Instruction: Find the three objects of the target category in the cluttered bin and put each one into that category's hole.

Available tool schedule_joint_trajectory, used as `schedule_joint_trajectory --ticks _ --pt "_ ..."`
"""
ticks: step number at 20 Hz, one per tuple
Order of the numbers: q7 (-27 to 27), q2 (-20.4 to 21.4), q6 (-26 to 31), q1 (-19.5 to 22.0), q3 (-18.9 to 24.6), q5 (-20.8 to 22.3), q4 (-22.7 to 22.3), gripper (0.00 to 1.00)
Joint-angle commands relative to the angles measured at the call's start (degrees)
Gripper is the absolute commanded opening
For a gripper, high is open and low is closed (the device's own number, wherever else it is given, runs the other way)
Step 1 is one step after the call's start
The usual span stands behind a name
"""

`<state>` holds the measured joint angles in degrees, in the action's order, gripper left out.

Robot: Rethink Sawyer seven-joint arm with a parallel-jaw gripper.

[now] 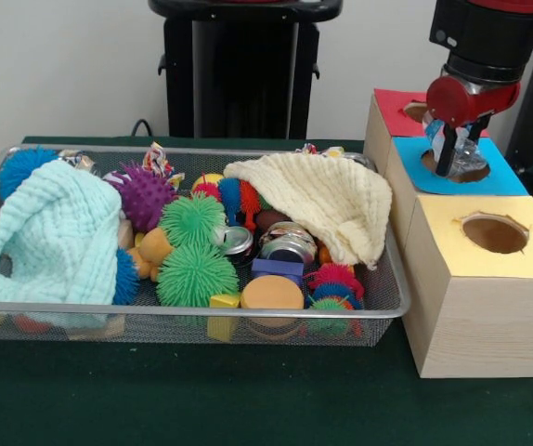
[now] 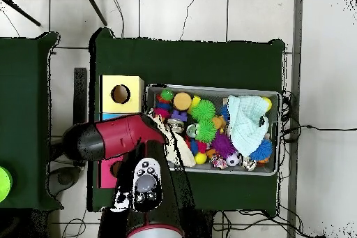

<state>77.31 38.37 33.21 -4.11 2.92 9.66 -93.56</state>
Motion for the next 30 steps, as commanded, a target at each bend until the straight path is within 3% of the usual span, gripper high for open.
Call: schedule_joint_trajectory --ticks 1,2,17,24,30 --pt "12.84 -2.39 8.06 -0.15 -1.18 -2.79 -0.41 0.00" --pt "12.75 -2.40 8.22 -0.23 -1.29 -2.93 -0.28 1.00" --pt "12.75 -2.85 9.23 -1.26 -2.57 -2.61 0.42 1.00" --pt "13.42 -1.14 11.21 -2.18 -3.12 -3.72 0.77 1.00" --pt "13.69 0.11 4.97 -1.30 0.48 -7.75 -1.31 1.00"
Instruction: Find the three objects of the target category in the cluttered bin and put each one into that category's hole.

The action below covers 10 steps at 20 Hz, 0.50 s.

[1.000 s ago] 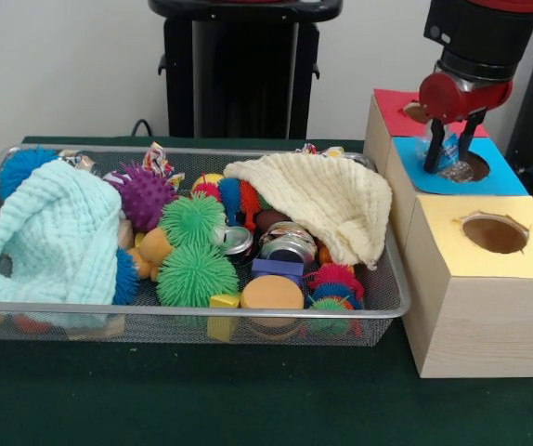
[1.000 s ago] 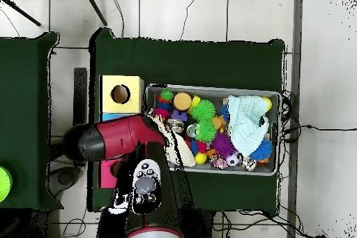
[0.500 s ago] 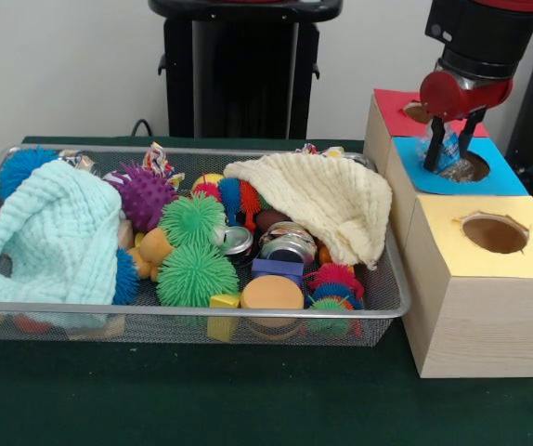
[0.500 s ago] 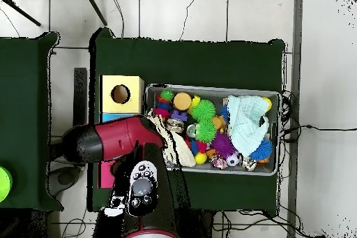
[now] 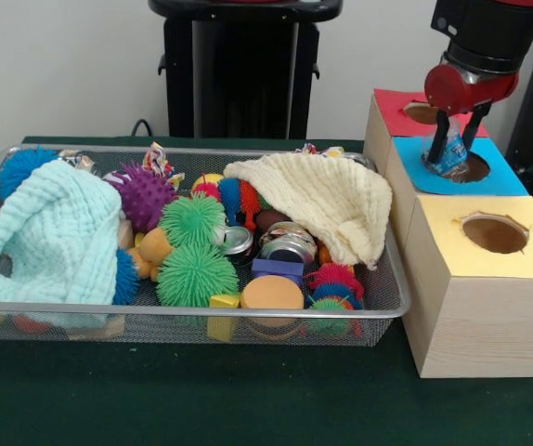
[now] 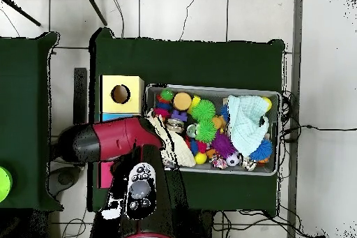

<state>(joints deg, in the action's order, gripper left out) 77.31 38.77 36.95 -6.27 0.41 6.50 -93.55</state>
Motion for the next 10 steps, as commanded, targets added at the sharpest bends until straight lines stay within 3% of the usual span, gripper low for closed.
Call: schedule_joint_trajectory --ticks 1,7,10 --pt "13.50 -0.07 0.00 1.09 3.59 -5.28 -1.54 1.00" --pt "11.84 1.02 -5.80 2.55 6.17 -8.33 -3.77 1.00" --pt "10.98 1.45 -5.93 2.67 5.92 -8.59 -4.60 1.00"
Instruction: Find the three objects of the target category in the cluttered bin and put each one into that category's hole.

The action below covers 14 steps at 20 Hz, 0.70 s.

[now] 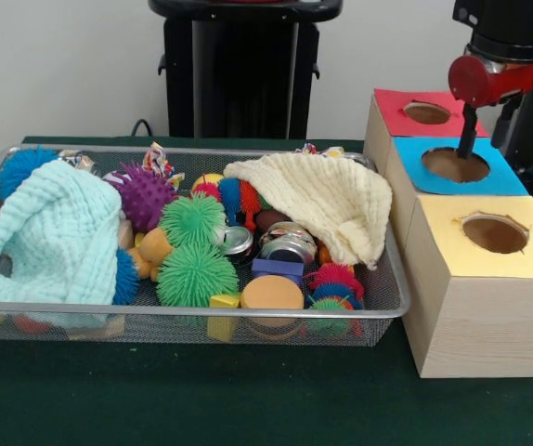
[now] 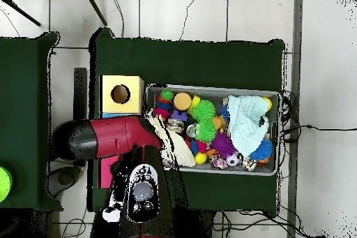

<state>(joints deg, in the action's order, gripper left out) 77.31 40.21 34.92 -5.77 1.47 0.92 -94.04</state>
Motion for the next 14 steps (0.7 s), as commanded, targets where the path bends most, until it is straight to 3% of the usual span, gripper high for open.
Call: schedule_joint_trajectory --ticks 1,5,14 --pt "10.81 0.22 -2.95 1.92 4.22 -2.77 -4.12 1.00" --pt "10.81 1.37 0.73 0.87 0.68 -1.13 -3.58 1.00" --pt "10.91 3.89 -1.68 1.77 -2.20 0.22 -4.12 1.00"
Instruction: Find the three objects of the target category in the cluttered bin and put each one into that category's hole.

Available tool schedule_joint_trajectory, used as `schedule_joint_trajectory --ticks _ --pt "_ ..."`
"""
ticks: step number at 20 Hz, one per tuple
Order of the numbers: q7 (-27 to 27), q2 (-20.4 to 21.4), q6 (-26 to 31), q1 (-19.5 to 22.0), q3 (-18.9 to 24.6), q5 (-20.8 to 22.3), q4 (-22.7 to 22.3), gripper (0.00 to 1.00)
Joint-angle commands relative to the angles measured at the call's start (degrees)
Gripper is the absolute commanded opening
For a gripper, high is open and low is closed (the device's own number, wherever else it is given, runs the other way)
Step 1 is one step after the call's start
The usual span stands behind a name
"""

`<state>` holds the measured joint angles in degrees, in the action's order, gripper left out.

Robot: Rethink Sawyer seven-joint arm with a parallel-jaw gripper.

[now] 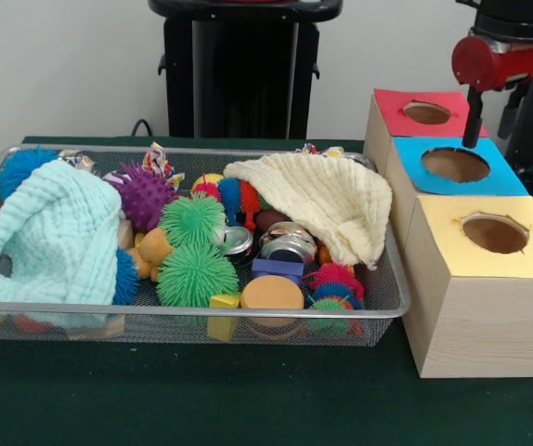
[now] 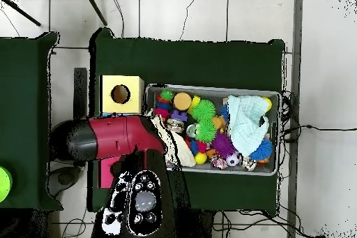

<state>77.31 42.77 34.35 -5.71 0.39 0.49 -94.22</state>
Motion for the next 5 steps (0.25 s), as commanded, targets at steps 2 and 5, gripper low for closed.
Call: schedule_joint_trajectory --ticks 2,5 --pt "10.82 1.33 -1.05 1.76 -1.32 0.69 -3.64 1.00" --pt "10.79 0.15 0.31 1.47 -1.76 0.85 -1.87 1.00"
